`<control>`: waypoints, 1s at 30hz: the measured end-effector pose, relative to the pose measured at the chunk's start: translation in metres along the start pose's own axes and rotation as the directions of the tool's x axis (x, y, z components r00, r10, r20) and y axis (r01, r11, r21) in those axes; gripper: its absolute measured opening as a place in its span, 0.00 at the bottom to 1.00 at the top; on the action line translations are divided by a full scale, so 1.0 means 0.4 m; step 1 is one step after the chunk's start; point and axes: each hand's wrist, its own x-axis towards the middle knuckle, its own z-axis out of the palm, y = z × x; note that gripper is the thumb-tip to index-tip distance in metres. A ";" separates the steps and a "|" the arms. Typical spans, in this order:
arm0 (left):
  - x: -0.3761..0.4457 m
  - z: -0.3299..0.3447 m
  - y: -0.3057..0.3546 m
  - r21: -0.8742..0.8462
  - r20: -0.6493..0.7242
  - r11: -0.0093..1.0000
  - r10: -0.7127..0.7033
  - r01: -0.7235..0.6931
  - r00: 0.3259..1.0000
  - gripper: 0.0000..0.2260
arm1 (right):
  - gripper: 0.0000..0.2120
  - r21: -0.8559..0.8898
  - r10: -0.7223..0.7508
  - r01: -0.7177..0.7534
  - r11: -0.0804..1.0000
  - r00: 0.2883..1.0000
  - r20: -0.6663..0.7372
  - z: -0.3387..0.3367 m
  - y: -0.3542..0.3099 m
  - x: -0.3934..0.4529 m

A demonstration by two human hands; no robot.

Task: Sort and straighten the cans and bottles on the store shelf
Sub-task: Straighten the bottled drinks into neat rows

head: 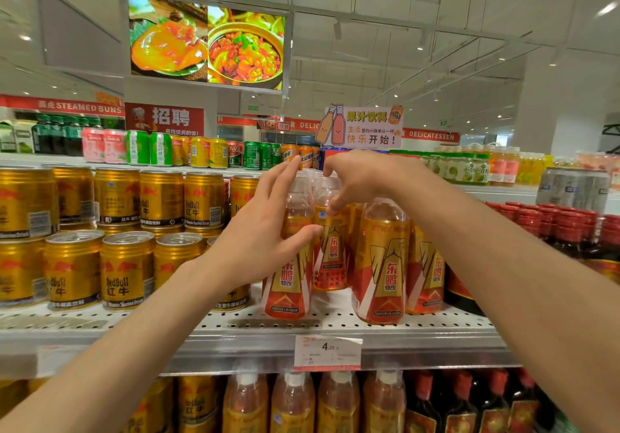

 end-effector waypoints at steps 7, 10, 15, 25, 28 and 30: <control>-0.025 -0.008 -0.009 -0.069 0.066 0.998 -0.005 0.010 0.998 0.51 | 0.34 -0.056 -0.018 0.016 0.998 0.999 -0.033 0.000 0.008 -0.004; -0.027 -0.007 -0.006 -0.076 0.064 0.997 -0.015 0.020 0.998 0.51 | 0.32 -0.109 -0.023 0.014 0.994 0.996 -0.083 0.009 0.005 0.003; -0.036 -0.013 0.000 -0.081 0.068 0.995 -0.048 0.054 0.996 0.52 | 0.32 -0.007 -0.028 0.028 1.000 0.987 -0.157 0.012 0.026 -0.022; -0.044 -0.009 0.006 -0.053 0.065 0.995 -0.081 0.084 0.995 0.51 | 0.32 0.188 0.020 0.061 0.980 0.917 -0.399 0.093 0.074 -0.220; -0.046 -0.012 0.004 -0.037 0.090 0.995 -0.093 0.096 0.992 0.52 | 0.34 0.188 0.054 0.045 0.981 0.870 -0.490 0.126 0.077 -0.266; -0.048 -0.020 0.002 -0.031 0.127 0.994 -0.100 0.105 0.987 0.53 | 0.34 0.215 0.073 0.044 0.976 0.857 -0.509 0.137 0.071 -0.284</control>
